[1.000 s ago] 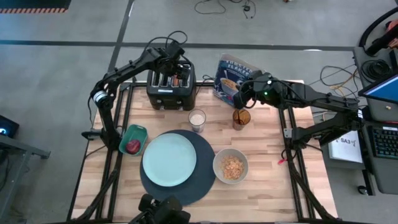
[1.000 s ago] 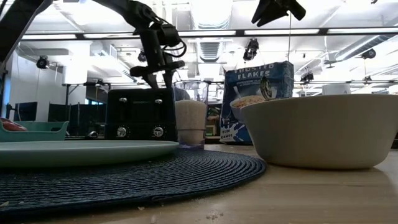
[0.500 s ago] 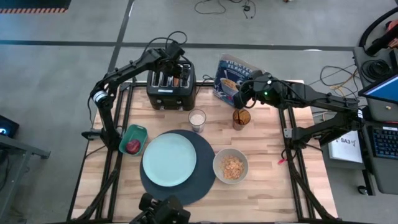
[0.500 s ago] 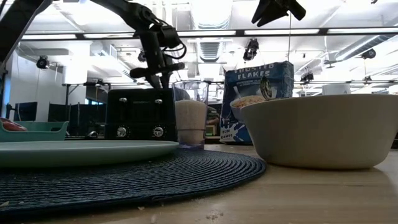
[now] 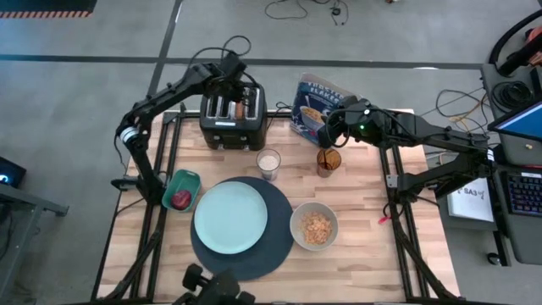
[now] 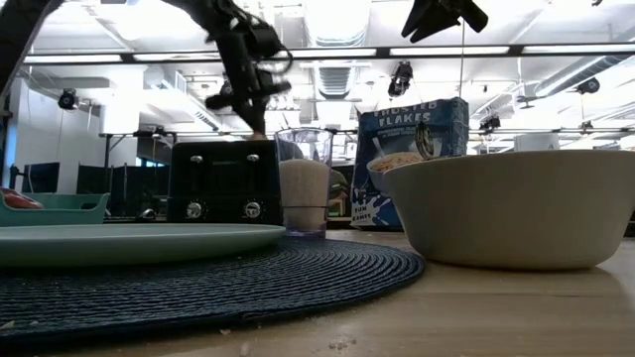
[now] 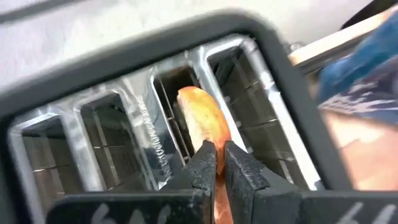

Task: Arrange a breakfast setting
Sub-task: Put the toasted bread on the blue plate

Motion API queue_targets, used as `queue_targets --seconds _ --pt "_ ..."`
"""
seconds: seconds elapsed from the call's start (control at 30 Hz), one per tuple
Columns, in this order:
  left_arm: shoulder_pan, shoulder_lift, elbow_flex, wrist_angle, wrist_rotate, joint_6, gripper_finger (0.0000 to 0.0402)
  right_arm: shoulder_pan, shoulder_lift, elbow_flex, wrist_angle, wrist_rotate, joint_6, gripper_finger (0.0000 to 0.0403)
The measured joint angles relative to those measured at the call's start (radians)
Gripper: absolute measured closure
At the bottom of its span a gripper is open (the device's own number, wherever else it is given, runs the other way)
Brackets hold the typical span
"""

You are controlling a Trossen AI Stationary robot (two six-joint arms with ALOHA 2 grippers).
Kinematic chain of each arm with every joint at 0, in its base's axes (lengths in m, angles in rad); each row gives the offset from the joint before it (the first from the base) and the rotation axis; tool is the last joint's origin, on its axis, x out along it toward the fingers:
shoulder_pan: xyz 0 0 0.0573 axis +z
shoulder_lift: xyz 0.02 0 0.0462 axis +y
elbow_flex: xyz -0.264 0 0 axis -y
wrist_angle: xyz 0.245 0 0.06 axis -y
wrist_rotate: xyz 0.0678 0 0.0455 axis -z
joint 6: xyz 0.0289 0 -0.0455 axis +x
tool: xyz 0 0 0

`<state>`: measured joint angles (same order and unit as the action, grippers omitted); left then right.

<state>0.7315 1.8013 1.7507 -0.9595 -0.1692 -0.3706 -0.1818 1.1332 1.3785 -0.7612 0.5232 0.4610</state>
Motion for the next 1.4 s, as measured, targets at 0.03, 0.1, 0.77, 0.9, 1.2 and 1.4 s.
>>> queue_targets --seconds 0.03,0.1,0.77,0.9,1.2,1.4 --pt "0.000 -0.016 0.010 -0.010 0.001 0.004 0.0400 0.000 0.000 0.000 0.000 0.000 0.000 0.0309" --pt "0.000 -0.047 0.026 -0.036 0.007 0.023 0.0400 0.000 0.000 0.000 -0.001 0.000 -0.006 0.0310" --pt "-0.567 -0.384 0.108 -0.505 0.154 0.347 0.0401 -0.007 0.000 0.000 -0.001 0.029 -0.128 0.0314" --pt "-0.779 -0.435 -0.075 -0.403 0.081 0.194 0.0401 -0.022 0.005 0.000 0.001 0.029 -0.166 0.0309" --pt "-0.976 -0.439 -0.470 -0.257 -0.129 -0.208 0.0401 -0.065 0.042 0.000 0.013 0.027 -0.272 0.0313" --pt "-0.977 -0.419 -0.548 -0.233 -0.117 -0.321 0.0401 -0.071 0.066 0.000 0.016 0.019 -0.297 0.0312"
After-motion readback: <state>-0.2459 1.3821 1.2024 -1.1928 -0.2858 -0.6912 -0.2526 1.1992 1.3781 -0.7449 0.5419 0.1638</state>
